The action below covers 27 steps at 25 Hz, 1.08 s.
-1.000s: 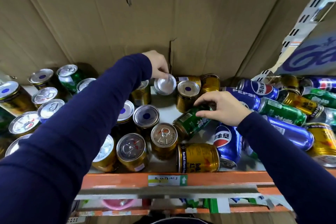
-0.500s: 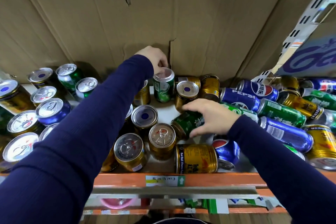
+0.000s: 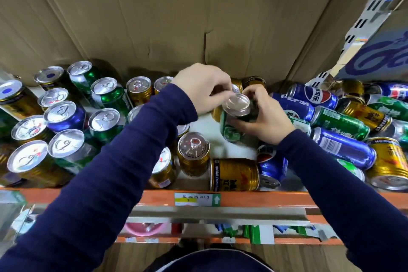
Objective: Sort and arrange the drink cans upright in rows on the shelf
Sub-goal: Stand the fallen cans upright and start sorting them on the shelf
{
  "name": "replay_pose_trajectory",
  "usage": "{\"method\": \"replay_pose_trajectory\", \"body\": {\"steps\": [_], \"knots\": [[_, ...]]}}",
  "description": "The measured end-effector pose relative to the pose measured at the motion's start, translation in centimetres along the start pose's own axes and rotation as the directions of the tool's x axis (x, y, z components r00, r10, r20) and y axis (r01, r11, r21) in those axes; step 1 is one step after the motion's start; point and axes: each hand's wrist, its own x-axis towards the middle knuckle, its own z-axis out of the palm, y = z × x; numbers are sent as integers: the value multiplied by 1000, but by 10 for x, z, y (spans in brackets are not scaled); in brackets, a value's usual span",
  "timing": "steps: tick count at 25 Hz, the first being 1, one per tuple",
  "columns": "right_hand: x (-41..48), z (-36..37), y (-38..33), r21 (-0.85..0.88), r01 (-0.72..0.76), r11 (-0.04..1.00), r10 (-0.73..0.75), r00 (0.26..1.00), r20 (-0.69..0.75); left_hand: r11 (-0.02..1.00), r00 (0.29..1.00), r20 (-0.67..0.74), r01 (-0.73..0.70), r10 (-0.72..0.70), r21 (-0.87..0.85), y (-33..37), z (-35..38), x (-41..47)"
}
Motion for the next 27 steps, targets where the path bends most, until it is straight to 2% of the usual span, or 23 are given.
{"method": "replay_pose_trajectory", "body": {"steps": [2,4,7,10,12,17,20,24,27], "knots": [[-6,1,5,-2,-49,999,49,998,38,998,998,46,-41,44,-55,22,4,-16],[-12,-3,11,-18,-59,998,60,996,67,998,968,240,-65,69,-21,44,14,-28],[-30,-13,17,-40,-32,999,34,998,51,961,828,560,-148,-9,234,69,39,-40],[-56,-25,23,-58,14,998,-12,1000,29,923,722,669,-114,-178,368,79,58,-48],[-71,-34,30,-84,89,992,-81,992,93,910,728,655,-108,-202,400,79,60,-50],[-92,-44,47,-115,166,979,-122,939,321,961,851,499,20,-160,275,77,42,-51],[-91,-43,52,-141,228,963,-159,909,385,952,901,403,34,-161,303,73,30,-45],[-85,-43,52,-200,284,938,-158,861,484,927,885,403,78,-234,367,76,40,-38],[-84,-37,55,-301,356,885,-179,856,486,932,900,343,152,-268,330,72,50,-44]]}}
